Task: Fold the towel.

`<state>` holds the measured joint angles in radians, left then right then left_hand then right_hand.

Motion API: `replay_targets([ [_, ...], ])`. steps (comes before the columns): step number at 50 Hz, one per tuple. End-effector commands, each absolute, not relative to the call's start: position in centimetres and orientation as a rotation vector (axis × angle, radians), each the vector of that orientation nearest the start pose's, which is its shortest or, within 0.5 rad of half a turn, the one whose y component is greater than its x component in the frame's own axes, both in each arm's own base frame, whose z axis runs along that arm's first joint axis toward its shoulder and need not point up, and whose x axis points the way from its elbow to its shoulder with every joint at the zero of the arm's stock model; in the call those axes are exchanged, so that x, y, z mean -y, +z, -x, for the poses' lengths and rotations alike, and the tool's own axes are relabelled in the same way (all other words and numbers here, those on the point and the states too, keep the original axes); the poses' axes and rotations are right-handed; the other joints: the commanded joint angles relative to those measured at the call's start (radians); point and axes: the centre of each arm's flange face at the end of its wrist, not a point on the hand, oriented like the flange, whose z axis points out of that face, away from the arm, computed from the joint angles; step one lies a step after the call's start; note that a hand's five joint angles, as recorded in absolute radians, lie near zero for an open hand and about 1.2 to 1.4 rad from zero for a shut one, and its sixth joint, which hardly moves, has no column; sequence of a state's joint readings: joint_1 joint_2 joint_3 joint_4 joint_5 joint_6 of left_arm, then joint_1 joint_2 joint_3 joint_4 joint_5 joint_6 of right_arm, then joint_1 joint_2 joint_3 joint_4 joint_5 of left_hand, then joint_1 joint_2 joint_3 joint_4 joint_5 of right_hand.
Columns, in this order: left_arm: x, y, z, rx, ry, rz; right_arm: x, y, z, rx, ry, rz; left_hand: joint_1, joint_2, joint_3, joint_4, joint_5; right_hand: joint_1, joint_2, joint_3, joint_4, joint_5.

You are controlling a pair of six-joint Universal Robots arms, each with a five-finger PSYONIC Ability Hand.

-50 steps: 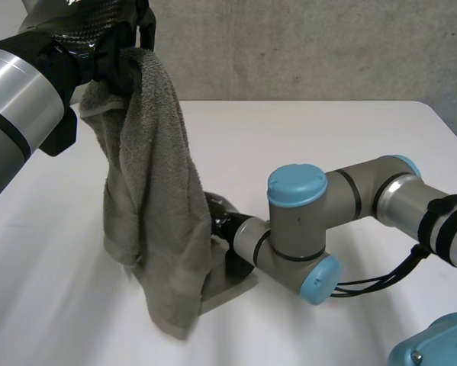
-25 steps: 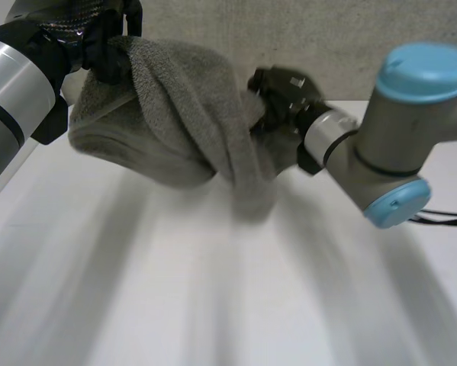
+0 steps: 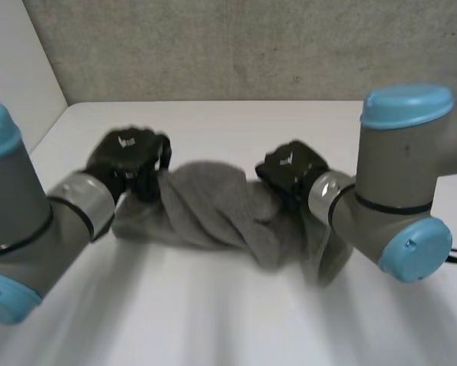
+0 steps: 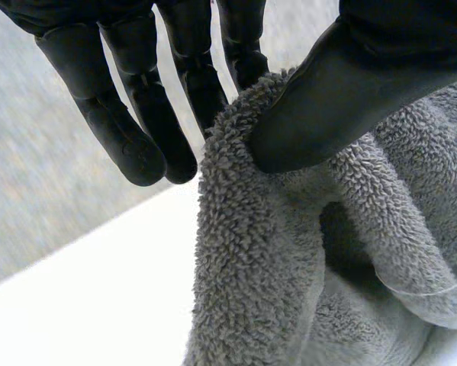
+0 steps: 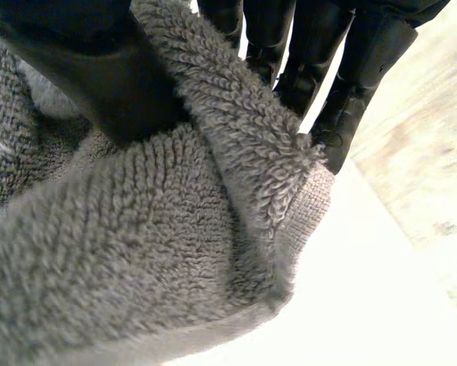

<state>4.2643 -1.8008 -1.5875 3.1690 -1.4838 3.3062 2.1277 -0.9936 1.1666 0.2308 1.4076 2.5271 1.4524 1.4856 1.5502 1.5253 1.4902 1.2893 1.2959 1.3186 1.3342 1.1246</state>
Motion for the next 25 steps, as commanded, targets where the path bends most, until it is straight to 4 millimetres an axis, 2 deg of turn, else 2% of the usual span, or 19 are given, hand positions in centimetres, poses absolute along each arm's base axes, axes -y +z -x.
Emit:
replay_targets([
  [1, 22.9, 20.8, 26.3, -2.535, -1.952, -0.975, 24.8, 18.7, -32.7, -2.075, -1.58, 1.566, -0.056, -0.089, -0.154, -0.129, -0.268, 0.107, 0.1, 0.078, 0.062, 0.097],
  [5, 22.7, 20.9, 26.0, -2.531, -1.948, -0.973, 24.4, 18.8, -32.6, -2.075, -1.566, 1.572, -0.056, -0.089, -0.154, -0.129, -0.268, 0.107, 0.1, 0.078, 0.062, 0.097],
  [7, 22.3, 22.7, 25.8, -2.483, -2.026, -0.954, 24.1, 20.1, -32.5, -2.05, -1.609, 1.569, -0.056, -0.089, -0.154, -0.129, -0.268, 0.107, 0.1, 0.078, 0.062, 0.097],
  [8, 22.3, 22.7, 25.8, -2.483, -2.027, -0.953, 24.1, 20.1, -32.5, -2.05, -1.609, 1.569, -0.056, -0.089, -0.154, -0.129, -0.268, 0.107, 0.1, 0.078, 0.062, 0.097],
  [10, 22.4, 24.6, 25.6, -2.414, -2.119, -0.926, 24.2, 22.4, -32.4, -2.001, -1.709, 1.554, -0.056, -0.089, -0.154, -0.129, -0.268, 0.107, 0.1, 0.078, 0.062, 0.097],
  [13, 22.6, 25.6, 25.6, -2.376, -2.174, -0.904, 24.6, 23.5, -32.3, -1.977, -1.77, 1.534, -0.056, -0.089, -0.154, -0.129, -0.268, 0.107, 0.1, 0.078, 0.062, 0.097],
  [15, 23.5, 27.6, 25.4, -2.273, -2.298, -0.842, 25.7, 26.1, -32.8, -1.852, -1.982, 1.439, -0.056, -0.089, -0.154, -0.129, -0.268, 0.107, 0.1, 0.078, 0.062, 0.097],
  [16, 23.5, 27.6, 25.4, -2.273, -2.298, -0.842, 25.7, 26.1, -32.8, -1.851, -1.983, 1.438, -0.056, -0.089, -0.154, -0.129, -0.268, 0.107, 0.1, 0.078, 0.062, 0.097],
  [18, 23.9, 29.9, 25.4, -2.114, -2.478, -0.779, 25.8, 28.9, -33.2, -1.593, -2.289, 1.317, -0.056, -0.089, -0.154, -0.129, -0.268, 0.107, 0.1, 0.078, 0.062, 0.097],
  [19, 23.9, 29.9, 25.4, -2.113, -2.479, -0.779, 25.8, 29.0, -33.2, -1.592, -2.291, 1.316, -0.056, -0.089, -0.154, -0.129, -0.268, 0.107, 0.1, 0.078, 0.062, 0.097],
  [21, 24.2, 31.5, 25.5, -1.936, -2.669, -0.699, 24.5, 32.4, -32.8, -1.33, -2.537, 1.18, -0.056, -0.089, -0.154, -0.129, -0.268, 0.107, 0.1, 0.078, 0.062, 0.097],
  [22, 24.2, 31.5, 25.5, -1.936, -2.67, -0.699, 24.5, 32.4, -32.8, -1.328, -2.538, 1.179, -0.056, -0.089, -0.154, -0.129, -0.268, 0.107, 0.1, 0.078, 0.062, 0.097],
  [23, 24.4, 31.7, 25.5, -1.866, -2.74, -0.675, 24.3, 33.6, -32.5, -1.252, -2.607, 1.122, -0.056, -0.089, -0.154, -0.129, -0.268, 0.107, 0.1, 0.078, 0.062, 0.097],
  [25, 24.5, 31.8, 25.6, -1.797, -2.8, -0.654, 24.4, 33.0, -32.6, -1.274, -2.584, 1.138, -0.056, -0.089, -0.154, -0.129, -0.268, 0.107, 0.1, 0.078, 0.062, 0.097],
])
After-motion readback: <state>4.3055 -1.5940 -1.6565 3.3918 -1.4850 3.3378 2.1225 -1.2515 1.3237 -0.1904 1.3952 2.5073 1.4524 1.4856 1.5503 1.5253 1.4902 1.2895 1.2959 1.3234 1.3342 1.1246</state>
